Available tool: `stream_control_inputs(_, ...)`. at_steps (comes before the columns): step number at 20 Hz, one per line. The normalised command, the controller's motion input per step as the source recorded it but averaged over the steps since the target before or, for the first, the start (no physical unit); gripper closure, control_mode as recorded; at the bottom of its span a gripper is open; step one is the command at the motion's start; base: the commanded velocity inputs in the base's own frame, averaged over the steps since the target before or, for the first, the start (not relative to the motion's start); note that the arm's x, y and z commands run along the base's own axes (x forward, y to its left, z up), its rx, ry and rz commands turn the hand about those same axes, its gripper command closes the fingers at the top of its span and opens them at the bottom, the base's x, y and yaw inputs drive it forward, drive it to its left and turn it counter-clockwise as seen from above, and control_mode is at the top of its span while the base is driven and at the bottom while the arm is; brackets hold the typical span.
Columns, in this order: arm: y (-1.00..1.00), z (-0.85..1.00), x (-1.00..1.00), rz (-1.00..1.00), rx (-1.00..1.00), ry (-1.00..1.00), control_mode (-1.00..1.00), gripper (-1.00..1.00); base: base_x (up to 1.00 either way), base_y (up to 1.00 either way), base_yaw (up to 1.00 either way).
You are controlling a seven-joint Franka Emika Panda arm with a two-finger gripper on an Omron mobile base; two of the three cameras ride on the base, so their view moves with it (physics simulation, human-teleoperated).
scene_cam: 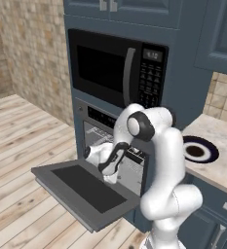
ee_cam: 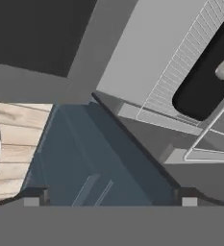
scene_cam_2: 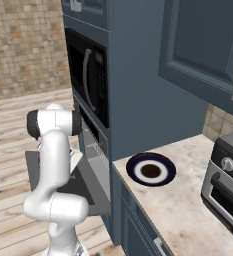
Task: Take the baked cake out of the oven and place it on the plate for cooling. Then close the oven door.
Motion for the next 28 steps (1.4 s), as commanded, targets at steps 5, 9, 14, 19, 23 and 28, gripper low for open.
stream_control_inputs(5,0.0,-0.42,0.91,-0.04,-0.38,0.0,-1.0,-1.0,0.0,0.0,0.0)
stream_control_inputs(9,-0.06,-0.19,1.0,-0.04,-0.18,0.01,-1.0,-1.0,0.0,0.0,0.0)
stream_control_inputs(14,-0.17,-0.28,0.98,-0.04,-0.07,0.03,-1.0,-1.0,0.0,0.0,0.0)
stream_control_inputs(19,-0.26,-0.49,0.63,-0.01,-0.01,0.0,-1.0,-1.0,0.0,0.0,0.0)
stream_control_inputs(23,-0.28,-0.54,0.46,0.0,0.0,0.0,-1.0,-1.0,0.0,0.0,0.0)
stream_control_inputs(28,-0.49,-0.23,0.75,0.0,0.0,0.01,-1.0,-1.0,0.0,0.0,0.0)
